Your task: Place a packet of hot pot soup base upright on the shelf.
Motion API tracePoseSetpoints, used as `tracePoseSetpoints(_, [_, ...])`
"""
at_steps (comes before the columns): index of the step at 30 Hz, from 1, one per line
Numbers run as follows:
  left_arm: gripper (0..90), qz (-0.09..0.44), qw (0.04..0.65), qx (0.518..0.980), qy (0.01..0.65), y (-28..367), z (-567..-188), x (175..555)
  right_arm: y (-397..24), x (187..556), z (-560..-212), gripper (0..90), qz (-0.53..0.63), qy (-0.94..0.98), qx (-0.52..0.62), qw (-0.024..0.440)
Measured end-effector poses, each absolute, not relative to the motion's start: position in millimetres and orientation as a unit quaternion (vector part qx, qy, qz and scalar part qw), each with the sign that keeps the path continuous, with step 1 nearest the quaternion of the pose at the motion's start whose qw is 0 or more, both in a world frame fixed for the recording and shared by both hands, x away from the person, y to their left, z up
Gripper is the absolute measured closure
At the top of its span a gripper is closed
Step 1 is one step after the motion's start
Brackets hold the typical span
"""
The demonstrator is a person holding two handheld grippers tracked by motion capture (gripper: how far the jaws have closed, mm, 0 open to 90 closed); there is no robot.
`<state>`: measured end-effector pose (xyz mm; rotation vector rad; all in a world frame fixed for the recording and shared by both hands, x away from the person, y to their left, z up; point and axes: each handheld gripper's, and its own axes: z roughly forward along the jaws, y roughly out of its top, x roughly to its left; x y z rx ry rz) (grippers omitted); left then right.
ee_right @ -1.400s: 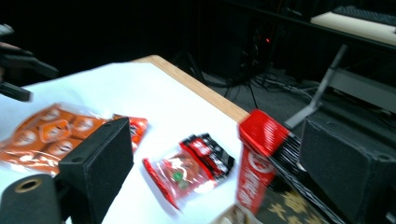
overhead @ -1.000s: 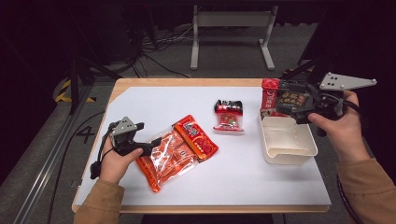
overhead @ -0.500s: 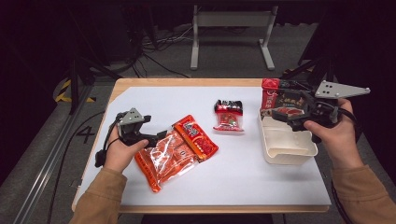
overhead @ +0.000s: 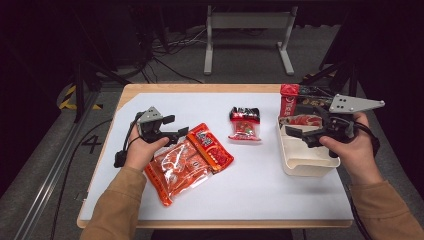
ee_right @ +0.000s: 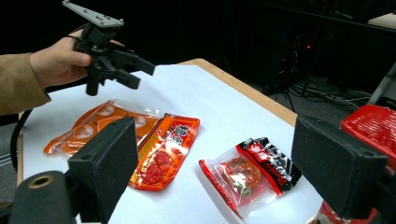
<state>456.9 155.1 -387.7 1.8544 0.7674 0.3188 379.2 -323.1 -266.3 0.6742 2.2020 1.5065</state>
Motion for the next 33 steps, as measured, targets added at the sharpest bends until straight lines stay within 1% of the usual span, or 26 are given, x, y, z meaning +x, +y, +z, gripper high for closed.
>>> tracePoseSetpoints(4, [26.3,0.136,0.511,0.786,0.321,150.6,-389.3,464.1,-320.2,379.0,-268.2,15.6,0.538,0.787,0.238,0.189])
tracePoseSetpoints(6, [23.4,0.139,0.512,0.784,0.322,147.6,-391.2,468.8,-318.3,378.8,-270.1,15.4,0.537,0.787,0.238,0.187])
tracePoseSetpoints(8, [18.7,0.108,0.523,0.778,0.330,146.5,-394.0,475.4,-316.9,378.1,-271.9,15.0,0.537,0.788,0.238,0.185])
tracePoseSetpoints(12, [17.8,0.095,0.505,0.790,0.334,143.8,-400.8,485.6,-314.1,377.7,-275.7,12.7,0.539,0.787,0.237,0.184])
tracePoseSetpoints(16, [19.7,0.093,0.496,0.794,0.338,141.2,-405.6,493.9,-310.4,376.0,-278.7,12.7,0.540,0.789,0.233,0.178])
tracePoseSetpoints(17, [20.8,0.087,0.498,0.793,0.341,140.4,-407.4,495.9,-309.5,375.5,-279.4,12.7,0.540,0.789,0.233,0.176])
tracePoseSetpoints(18, [22.7,0.091,0.498,0.793,0.339,140.2,-408.7,497.9,-308.0,375.0,-280.5,12.7,0.540,0.790,0.230,0.175])
tracePoseSetpoints(25, [23.6,0.084,0.479,0.799,0.354,136.3,-426.3,510.3,-302.0,372.0,-286.1,12.7,0.537,0.796,0.225,0.167])
tracePoseSetpoints(33, [24.2,0.083,0.476,0.800,0.355,133.4,-427.3,511.7,-299.2,370.1,-293.4,12.7,0.531,0.801,0.225,0.160])
